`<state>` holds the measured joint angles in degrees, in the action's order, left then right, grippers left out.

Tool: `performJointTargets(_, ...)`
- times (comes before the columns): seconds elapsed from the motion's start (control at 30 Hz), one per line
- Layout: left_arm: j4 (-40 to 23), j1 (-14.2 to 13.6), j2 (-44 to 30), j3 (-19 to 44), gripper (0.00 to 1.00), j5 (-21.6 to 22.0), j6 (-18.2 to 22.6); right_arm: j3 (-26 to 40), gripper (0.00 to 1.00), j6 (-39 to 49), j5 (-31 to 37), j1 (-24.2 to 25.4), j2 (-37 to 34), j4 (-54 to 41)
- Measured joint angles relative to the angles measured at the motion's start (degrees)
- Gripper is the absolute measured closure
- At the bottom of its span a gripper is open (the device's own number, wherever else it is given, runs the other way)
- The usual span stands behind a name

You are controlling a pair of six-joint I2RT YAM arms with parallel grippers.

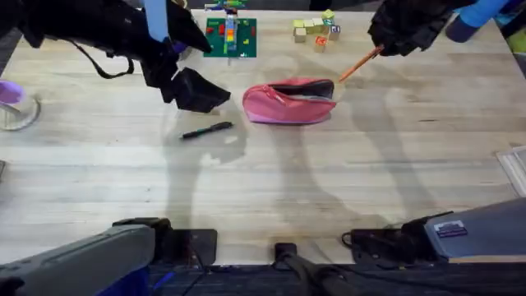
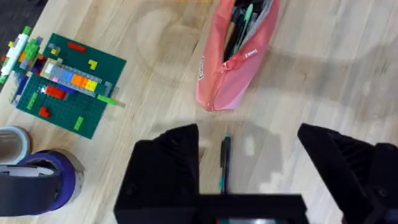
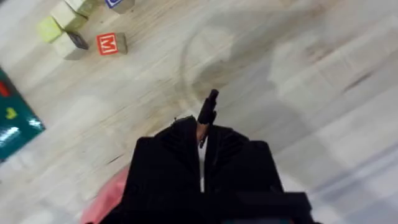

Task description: Unzip the bag, pick up the pens from the table one at a time and place them inside, then zip the bag closed.

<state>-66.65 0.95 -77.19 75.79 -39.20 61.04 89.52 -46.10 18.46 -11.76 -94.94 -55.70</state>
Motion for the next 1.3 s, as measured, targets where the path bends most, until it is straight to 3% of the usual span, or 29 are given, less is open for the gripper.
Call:
performJointTargets(0.33,-0.04,0.00,0.00,0.00,0.008,0.00,0.00,0.00,0.965,-21.77,-0.48,-4.19,1.71,-6.98)
performJointTargets(0.8,-0.04,0.00,0.00,0.00,0.007,0.00,0.00,0.00,0.968,-26.69,-0.48,-8.85,1.58,-2.17)
performJointTargets(1.07,-0.04,0.00,0.00,0.00,0.007,0.00,0.00,0.00,0.967,-37.86,-0.48,-10.96,0.96,-3.91)
performJointTargets(1.3,-0.04,0.00,0.00,0.00,0.007,0.00,0.00,0.00,0.967,-41.47,-0.52,-13.39,-1.61,-3.91)
